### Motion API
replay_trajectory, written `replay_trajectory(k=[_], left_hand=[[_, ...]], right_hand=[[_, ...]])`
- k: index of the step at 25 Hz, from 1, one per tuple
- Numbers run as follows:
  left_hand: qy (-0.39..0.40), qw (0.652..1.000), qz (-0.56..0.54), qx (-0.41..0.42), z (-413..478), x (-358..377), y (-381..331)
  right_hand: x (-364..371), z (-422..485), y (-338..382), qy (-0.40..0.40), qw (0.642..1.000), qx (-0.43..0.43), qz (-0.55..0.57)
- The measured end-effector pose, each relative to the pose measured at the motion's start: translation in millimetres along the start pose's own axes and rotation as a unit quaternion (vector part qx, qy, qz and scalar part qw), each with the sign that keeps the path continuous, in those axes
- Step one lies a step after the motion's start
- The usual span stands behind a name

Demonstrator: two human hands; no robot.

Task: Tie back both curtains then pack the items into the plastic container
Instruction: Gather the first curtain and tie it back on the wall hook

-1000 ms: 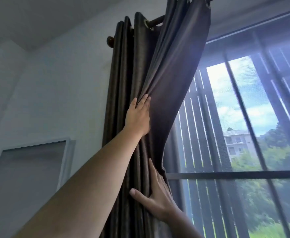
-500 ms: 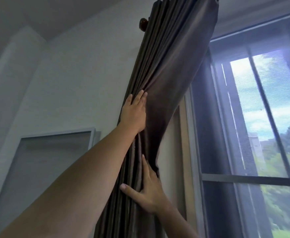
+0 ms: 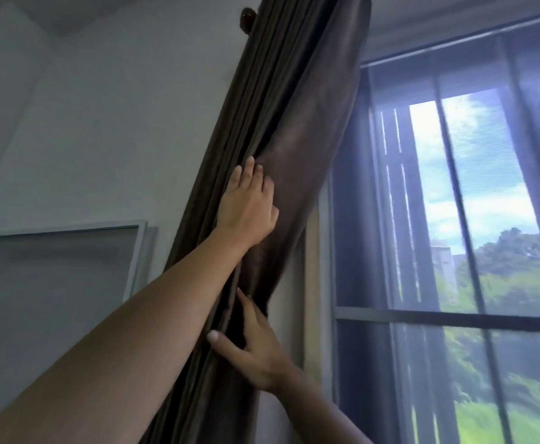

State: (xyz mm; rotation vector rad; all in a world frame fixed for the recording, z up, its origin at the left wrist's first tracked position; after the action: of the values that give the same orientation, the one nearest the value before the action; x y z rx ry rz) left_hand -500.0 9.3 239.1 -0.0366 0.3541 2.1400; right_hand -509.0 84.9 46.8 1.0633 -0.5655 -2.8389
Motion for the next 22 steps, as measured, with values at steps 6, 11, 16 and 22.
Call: replay_trajectory(k=[6,11,16,22], left_hand=[[-0.109,0.987,-0.113,0.039,19,-83,-134],[-0.074,0.961,-0.261,0.044,25,-157,-285],[-0.060,0.917,-0.393,0.039,16,-209,-426],[-0.031,0.826,-0.557,0.080,17,-271,-586]], right_hand=[[-113,-102,-17,-0.075,0.995,-0.008,-0.072],[-256,-239,-55,-0.139,0.981,0.066,-0.122],[-390,-376,-84,-0.191,0.926,0.156,-0.285],[-520,-507,-78,-0.356,0.750,0.193,-0.523]])
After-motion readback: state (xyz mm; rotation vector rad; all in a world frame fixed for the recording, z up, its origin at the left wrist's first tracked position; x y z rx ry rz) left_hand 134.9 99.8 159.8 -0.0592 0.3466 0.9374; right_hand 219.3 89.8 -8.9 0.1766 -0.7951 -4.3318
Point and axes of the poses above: each hand's wrist, its own z-axis towards the middle knuckle, its own x-axis out of the palm, y = z × x, the point moved 7 cm from there along z, towards the middle knuckle, and after that the axes turned 2 degrees about -z, right-handed, at the moved point
